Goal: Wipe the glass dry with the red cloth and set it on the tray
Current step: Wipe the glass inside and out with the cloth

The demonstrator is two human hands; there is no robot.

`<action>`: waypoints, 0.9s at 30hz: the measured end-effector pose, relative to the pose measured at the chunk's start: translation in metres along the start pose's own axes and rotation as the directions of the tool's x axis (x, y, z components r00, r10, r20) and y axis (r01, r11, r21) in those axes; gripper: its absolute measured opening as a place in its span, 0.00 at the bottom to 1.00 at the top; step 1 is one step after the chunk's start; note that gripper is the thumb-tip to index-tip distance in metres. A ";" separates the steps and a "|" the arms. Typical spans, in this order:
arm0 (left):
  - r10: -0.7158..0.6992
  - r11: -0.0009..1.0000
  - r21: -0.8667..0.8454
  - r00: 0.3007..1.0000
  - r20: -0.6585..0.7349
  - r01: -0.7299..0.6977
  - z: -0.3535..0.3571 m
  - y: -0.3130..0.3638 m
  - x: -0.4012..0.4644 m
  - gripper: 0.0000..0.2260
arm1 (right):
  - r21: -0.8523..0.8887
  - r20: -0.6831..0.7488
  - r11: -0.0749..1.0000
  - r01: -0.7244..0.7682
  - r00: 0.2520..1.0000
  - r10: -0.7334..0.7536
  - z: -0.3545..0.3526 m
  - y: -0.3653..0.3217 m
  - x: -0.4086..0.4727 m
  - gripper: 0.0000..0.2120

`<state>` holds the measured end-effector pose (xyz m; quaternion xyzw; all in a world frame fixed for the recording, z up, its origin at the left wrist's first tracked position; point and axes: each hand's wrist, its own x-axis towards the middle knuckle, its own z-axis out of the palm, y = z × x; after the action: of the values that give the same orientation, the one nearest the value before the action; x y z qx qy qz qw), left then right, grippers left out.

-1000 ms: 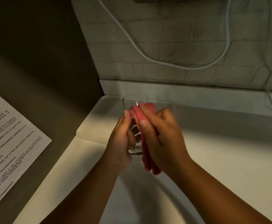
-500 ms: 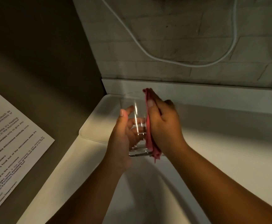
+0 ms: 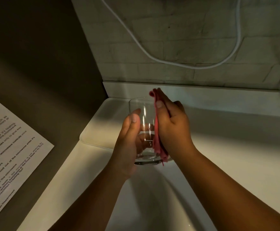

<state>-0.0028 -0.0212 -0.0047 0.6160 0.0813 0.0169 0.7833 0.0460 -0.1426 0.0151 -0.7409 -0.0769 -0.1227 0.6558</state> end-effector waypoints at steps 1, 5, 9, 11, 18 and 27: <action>0.013 1.000 -0.012 1.000 0.002 -0.013 0.000 0.000 0.000 0.28 | 0.021 -0.006 0.999 -0.029 1.000 0.029 -0.002 0.002 0.001 0.14; 0.002 0.999 -0.032 1.000 0.009 -0.002 0.004 -0.001 0.001 0.19 | 0.091 0.033 0.983 -0.160 0.987 0.158 -0.009 0.012 0.000 0.16; 0.007 0.996 -0.093 1.000 -0.010 -0.008 -0.002 -0.001 0.007 0.22 | 0.110 -0.032 0.993 -0.052 0.998 0.056 -0.017 0.009 -0.016 0.15; -0.006 0.999 -0.045 1.000 -0.009 0.005 -0.003 0.001 0.004 0.25 | 0.061 0.042 0.995 0.082 0.995 -0.085 -0.019 0.005 -0.030 0.15; -0.127 0.992 0.006 0.988 0.094 0.127 0.007 -0.006 -0.004 0.25 | -0.315 0.237 0.842 0.438 0.895 -0.377 -0.015 0.001 -0.037 0.18; -0.028 0.994 -0.104 0.993 0.112 0.040 0.001 0.002 -0.002 0.29 | 0.043 0.081 0.992 -0.123 0.990 0.119 -0.017 0.015 -0.018 0.14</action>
<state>-0.0041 -0.0217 -0.0026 0.5719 0.0472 -0.0264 0.8185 0.0314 -0.1602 -0.0023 -0.7327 -0.0602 -0.0518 0.6759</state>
